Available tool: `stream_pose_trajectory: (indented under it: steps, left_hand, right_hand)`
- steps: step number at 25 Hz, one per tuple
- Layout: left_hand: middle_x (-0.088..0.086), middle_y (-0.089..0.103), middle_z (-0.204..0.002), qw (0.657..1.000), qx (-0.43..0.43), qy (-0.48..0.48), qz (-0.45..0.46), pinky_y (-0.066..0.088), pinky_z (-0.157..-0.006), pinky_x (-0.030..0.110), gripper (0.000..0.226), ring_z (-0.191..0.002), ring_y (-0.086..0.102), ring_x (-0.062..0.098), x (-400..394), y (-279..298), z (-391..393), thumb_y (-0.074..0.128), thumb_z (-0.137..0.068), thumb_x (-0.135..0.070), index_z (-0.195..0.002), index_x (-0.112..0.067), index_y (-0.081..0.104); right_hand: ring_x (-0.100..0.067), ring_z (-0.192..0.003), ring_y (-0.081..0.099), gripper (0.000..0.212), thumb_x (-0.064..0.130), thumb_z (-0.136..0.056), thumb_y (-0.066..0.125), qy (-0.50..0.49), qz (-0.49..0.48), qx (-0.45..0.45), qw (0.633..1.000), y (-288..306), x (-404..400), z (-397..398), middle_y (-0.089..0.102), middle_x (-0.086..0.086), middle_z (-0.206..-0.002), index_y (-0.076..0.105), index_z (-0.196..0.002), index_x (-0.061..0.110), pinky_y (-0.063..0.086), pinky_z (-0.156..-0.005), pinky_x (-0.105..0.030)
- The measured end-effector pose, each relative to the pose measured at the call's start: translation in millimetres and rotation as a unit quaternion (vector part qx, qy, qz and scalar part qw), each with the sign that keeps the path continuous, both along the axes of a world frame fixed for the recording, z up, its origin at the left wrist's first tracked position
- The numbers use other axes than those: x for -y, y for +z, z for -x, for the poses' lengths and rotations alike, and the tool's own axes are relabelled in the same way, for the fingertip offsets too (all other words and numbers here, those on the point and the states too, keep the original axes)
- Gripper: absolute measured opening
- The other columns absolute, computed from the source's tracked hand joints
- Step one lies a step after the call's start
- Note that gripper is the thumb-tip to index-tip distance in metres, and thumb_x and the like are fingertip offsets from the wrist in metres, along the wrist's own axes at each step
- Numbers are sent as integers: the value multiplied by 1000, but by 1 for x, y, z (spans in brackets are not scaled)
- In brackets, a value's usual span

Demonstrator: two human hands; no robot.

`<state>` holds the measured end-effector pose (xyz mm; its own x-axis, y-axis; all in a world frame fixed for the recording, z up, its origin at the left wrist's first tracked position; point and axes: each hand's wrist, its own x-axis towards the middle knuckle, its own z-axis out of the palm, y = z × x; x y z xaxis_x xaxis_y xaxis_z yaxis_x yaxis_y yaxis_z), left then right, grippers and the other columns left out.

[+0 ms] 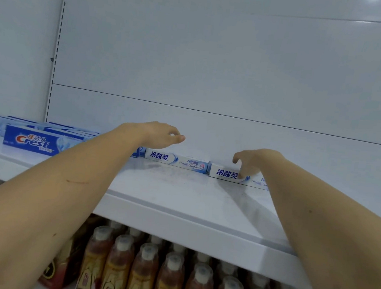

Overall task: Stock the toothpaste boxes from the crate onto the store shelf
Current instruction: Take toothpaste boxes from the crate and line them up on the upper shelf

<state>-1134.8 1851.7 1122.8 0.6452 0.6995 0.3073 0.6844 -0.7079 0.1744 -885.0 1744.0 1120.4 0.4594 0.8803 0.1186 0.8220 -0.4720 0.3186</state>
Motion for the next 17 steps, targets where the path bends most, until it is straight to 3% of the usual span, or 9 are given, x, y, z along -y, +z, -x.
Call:
stream_pose_trajectory:
  steps: [4,10,12,15,17]
  left_hand:
    - [-4,41,-152,1000,20,-7,7,28,-115,44,57,-133,43,23,19,-3,22,26,-99,-61,-145,-31,41]
    - [-1,38,-154,998,54,-40,6,26,-115,41,62,-141,33,24,63,-18,61,20,-101,-59,-148,-23,38]
    - [0,40,-153,995,84,-54,5,27,-113,40,62,-140,34,24,75,-23,72,19,-101,-59,-147,-23,39]
    - [-1,47,-147,991,111,-74,-7,32,-111,43,59,-135,41,23,90,-42,91,21,-100,-58,-144,-25,43]
    - [-2,50,-144,989,126,-75,-12,35,-109,45,57,-132,45,24,102,-52,105,22,-100,-59,-141,-28,46]
  right_hand:
    - [-29,-116,55,41,15,-90,50,30,-86,-48,995,0,23,31,53,-4,-133,55,-130,19,46,-99,-43]
    - [-29,-119,53,41,16,-93,51,75,-236,-159,956,-26,64,88,55,-7,-134,53,-134,14,43,-95,-32]
    - [-27,-109,56,38,19,-94,52,92,-292,-216,927,-32,79,107,57,-7,-129,55,-131,12,43,-90,-31]
    - [-18,-84,56,33,23,-95,53,121,-372,-363,846,-42,100,143,59,-7,-115,58,-125,9,43,-80,-32]
    - [-15,-83,55,34,25,-97,52,143,-399,-407,809,-47,116,167,57,-5,-112,57,-125,9,42,-81,-32]
